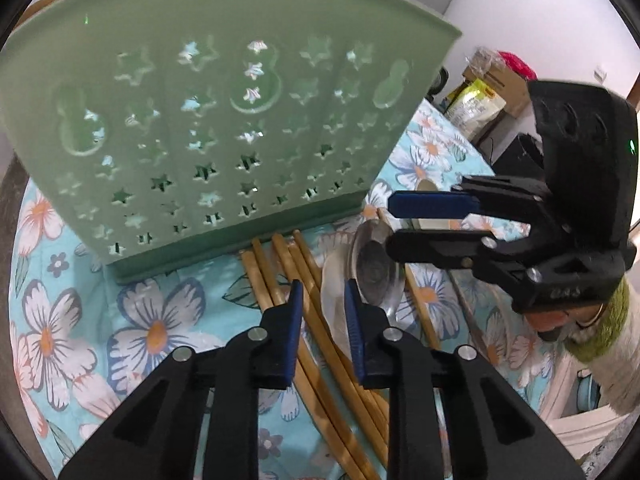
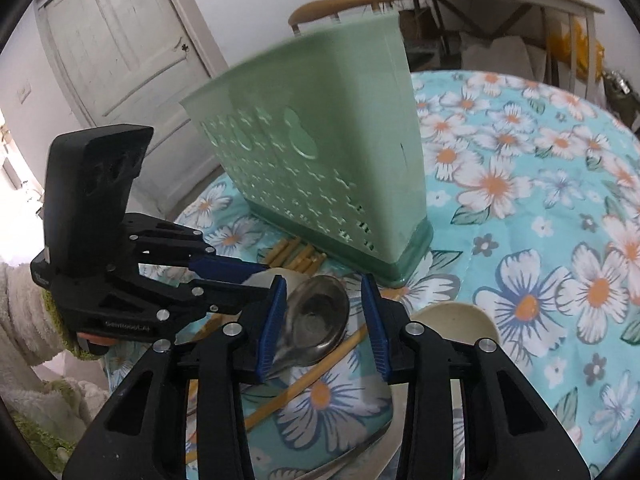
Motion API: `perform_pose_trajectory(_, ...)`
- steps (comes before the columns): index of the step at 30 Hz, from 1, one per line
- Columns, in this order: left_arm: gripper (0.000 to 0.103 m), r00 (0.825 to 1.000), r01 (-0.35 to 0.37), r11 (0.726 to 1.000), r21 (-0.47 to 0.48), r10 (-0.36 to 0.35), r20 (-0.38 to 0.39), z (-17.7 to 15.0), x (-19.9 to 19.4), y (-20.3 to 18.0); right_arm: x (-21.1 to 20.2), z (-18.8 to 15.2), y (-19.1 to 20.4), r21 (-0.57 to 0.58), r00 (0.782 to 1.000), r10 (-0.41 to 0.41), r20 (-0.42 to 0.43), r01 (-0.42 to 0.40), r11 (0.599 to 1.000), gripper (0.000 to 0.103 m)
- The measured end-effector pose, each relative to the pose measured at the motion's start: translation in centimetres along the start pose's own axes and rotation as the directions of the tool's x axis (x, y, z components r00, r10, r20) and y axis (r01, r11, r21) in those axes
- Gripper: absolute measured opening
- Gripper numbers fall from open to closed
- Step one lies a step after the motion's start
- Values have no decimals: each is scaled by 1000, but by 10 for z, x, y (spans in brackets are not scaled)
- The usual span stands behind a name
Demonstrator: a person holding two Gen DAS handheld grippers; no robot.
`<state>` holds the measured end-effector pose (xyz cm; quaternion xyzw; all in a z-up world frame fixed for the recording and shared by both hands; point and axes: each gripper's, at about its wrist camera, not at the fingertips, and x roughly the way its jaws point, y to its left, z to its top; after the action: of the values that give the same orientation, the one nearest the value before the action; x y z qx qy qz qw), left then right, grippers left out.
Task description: Organize utensils
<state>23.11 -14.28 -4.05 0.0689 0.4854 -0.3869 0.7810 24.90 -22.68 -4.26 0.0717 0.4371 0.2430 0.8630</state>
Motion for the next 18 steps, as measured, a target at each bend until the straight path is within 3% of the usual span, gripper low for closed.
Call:
perform_pose_trajectory(6, 19, 1000, 1, 1000, -5, -1, -10, 3, 7, 1, 10, -1, -7, 19, 999, 25, -30, -25, 1000, 16)
perform_pose_trajectory(10, 9, 1000, 1, 1000, -9, -1, -5, 4, 10, -3, 10, 0, -5, 20, 999, 28, -22, -28, 999, 4)
perform_pose_trajectory(18, 4, 1000, 16, 999, -40, -15, 10, 1, -1, -5, -28, 4, -1, 32, 998, -9, 58, 7, 999, 0)
